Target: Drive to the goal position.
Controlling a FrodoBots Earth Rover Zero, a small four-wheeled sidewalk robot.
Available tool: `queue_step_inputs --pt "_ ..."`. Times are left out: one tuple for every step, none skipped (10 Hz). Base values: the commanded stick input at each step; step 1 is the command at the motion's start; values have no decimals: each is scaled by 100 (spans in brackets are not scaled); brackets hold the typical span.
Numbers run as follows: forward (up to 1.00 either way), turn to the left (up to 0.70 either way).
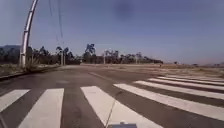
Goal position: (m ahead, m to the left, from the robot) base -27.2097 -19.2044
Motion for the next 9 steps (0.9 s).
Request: queue_step_inputs --pt "0 0" --pt "0 0" --pt "0 0" --pt "0 10" --pt "0 36" --pt "0 45" --pt "0 45" --pt "0 45" --pt "0 45"
